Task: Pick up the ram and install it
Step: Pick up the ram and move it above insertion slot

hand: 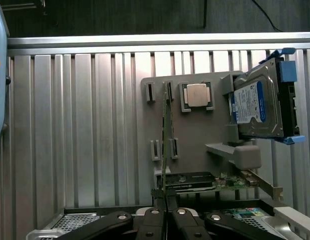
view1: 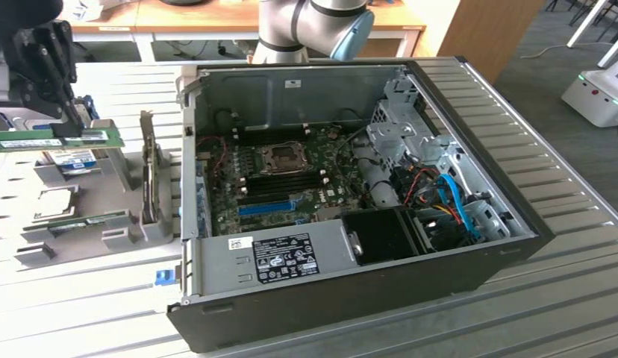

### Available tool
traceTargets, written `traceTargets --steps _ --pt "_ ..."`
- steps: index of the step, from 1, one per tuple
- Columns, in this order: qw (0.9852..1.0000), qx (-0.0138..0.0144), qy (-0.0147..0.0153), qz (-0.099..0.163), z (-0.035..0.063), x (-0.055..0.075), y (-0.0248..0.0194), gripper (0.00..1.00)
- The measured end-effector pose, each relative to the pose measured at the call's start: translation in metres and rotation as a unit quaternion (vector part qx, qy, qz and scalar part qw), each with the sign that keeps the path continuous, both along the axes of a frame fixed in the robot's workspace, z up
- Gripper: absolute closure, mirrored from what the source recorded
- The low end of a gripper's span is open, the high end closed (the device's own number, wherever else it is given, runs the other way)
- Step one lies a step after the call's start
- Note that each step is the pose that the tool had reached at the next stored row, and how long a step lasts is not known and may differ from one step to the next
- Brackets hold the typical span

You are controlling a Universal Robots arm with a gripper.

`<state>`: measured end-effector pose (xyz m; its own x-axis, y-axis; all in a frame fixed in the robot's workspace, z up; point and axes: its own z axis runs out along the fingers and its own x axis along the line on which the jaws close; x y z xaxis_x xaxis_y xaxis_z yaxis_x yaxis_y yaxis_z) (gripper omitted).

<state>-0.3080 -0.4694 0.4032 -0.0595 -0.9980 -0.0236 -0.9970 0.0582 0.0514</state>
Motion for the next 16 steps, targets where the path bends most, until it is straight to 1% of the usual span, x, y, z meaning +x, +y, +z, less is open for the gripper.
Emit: traceTargets --steps 7,16 --pt "1.0 0.0 0.0001 0.0 0.0001 0.016 0.0 0.88" --pt "1.0 0.0 0.0001 0.0 0.0004 0.032 0.0 0.88"
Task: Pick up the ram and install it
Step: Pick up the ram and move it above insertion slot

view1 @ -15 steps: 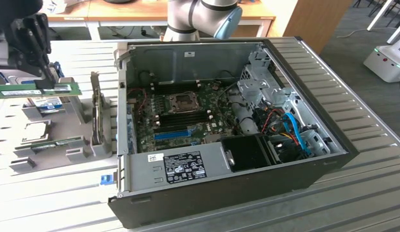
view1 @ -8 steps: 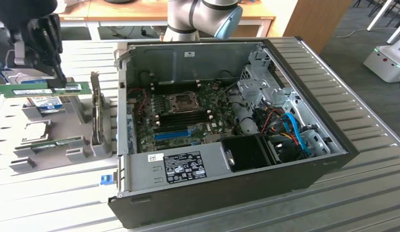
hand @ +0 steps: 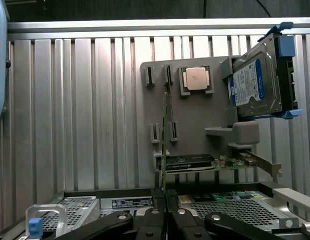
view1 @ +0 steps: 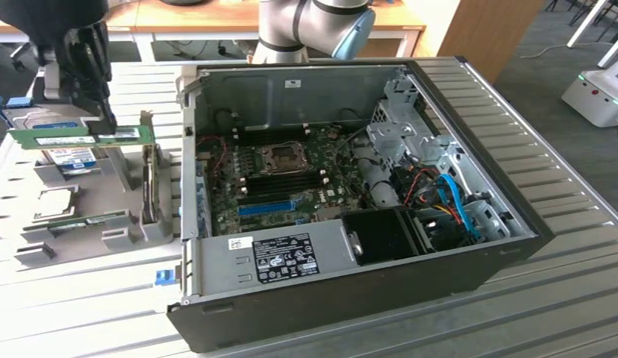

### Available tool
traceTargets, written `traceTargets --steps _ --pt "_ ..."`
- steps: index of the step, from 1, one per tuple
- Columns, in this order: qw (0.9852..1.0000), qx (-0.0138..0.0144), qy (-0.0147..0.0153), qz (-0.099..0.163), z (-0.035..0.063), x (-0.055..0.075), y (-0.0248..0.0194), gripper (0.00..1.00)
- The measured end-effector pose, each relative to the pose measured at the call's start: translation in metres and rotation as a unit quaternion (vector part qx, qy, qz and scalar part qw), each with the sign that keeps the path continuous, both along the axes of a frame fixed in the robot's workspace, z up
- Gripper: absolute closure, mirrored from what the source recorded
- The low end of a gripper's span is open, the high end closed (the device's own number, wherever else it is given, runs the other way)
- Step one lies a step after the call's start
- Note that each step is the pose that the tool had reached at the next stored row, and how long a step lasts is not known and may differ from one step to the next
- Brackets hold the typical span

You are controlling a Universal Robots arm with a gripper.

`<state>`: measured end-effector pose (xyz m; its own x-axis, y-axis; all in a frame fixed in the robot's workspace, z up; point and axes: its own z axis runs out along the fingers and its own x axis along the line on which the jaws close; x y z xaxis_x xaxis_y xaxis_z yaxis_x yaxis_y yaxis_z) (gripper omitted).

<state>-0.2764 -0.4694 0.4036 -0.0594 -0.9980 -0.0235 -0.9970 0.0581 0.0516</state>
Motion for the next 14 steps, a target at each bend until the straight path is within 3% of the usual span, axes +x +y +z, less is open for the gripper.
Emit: traceTargets --steps 14 --pt "1.0 0.0 0.0002 0.0 0.0002 0.031 0.0 0.88"
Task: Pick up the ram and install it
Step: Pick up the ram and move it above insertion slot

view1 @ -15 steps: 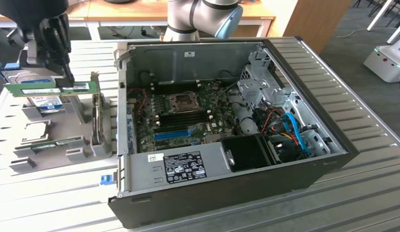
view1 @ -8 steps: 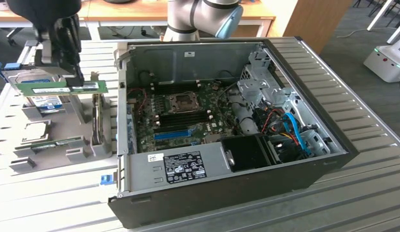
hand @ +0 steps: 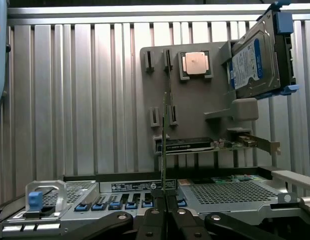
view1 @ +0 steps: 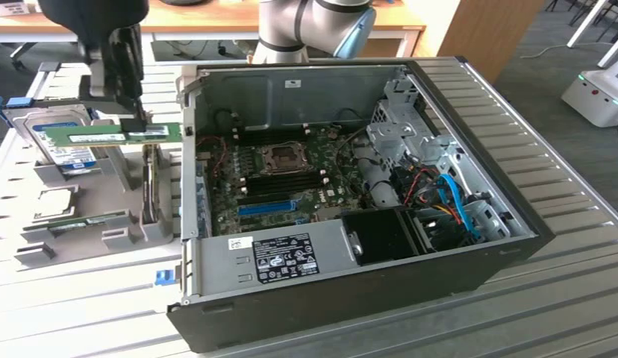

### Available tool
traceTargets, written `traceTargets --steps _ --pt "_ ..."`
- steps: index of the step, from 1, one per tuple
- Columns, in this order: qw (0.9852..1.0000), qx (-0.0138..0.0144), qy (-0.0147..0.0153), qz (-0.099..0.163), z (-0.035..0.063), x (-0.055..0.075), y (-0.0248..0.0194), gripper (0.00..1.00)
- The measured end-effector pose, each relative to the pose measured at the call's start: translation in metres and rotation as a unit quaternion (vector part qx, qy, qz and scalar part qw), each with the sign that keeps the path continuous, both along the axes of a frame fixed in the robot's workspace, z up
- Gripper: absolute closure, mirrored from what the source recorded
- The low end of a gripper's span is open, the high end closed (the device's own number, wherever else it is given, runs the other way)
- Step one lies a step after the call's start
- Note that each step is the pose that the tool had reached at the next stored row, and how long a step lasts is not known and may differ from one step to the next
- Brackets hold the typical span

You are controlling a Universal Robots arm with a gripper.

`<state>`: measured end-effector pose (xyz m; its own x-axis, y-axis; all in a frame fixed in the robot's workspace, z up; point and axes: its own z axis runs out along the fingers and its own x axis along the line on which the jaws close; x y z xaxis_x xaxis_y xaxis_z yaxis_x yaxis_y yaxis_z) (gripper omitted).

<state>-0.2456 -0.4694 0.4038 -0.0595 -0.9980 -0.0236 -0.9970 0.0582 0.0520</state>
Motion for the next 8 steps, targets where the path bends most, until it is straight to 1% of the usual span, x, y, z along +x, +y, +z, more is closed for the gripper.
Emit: traceTargets --steps 8 --pt "1.0 0.0 0.0002 0.0 0.0002 0.016 0.0 0.88"
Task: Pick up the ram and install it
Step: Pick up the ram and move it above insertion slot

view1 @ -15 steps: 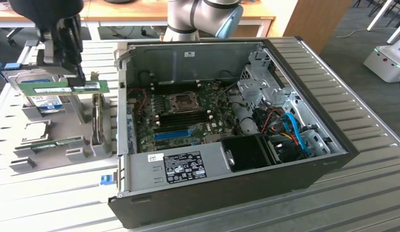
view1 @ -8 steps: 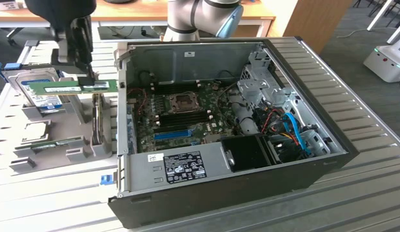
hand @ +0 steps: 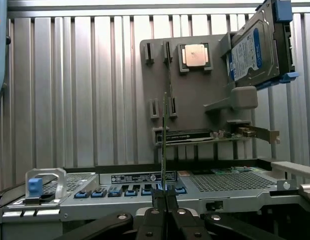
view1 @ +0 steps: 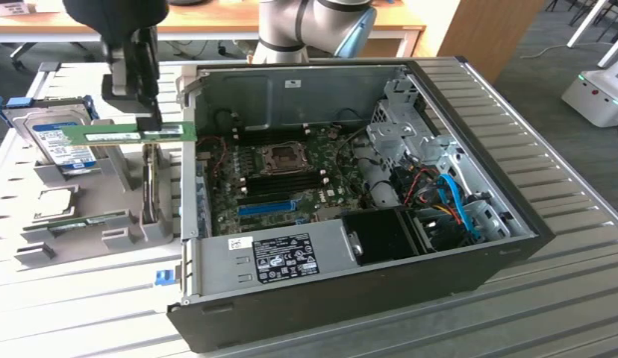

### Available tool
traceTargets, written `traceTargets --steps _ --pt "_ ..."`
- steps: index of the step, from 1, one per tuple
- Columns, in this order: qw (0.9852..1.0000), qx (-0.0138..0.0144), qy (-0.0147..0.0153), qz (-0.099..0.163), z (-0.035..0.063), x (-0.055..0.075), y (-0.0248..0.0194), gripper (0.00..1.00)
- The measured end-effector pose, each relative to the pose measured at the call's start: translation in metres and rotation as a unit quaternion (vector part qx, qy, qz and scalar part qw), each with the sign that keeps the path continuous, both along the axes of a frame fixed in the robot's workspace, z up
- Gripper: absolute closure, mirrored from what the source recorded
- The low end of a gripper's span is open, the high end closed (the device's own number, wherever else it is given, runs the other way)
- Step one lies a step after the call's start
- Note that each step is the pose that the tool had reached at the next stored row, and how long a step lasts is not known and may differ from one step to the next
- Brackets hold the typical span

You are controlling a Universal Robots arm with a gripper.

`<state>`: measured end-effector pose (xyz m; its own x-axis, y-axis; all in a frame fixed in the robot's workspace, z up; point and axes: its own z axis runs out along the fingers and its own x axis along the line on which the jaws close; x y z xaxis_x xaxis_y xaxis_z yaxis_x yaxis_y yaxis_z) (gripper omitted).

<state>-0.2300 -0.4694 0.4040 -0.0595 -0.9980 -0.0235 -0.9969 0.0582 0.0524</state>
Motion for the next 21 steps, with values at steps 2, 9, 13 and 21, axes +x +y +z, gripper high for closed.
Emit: traceTargets --steps 2,9,13,21 --pt "1.0 0.0 0.0001 0.0 0.0001 0.004 0.0 0.88" --pt "1.0 0.0 0.0002 0.0 0.0002 0.017 0.0 0.88" --pt "1.0 0.0 0.0004 0.0 0.0003 0.025 0.0 0.88" --pt "1.0 0.0 0.0005 0.0 0.0004 0.038 0.0 0.88"
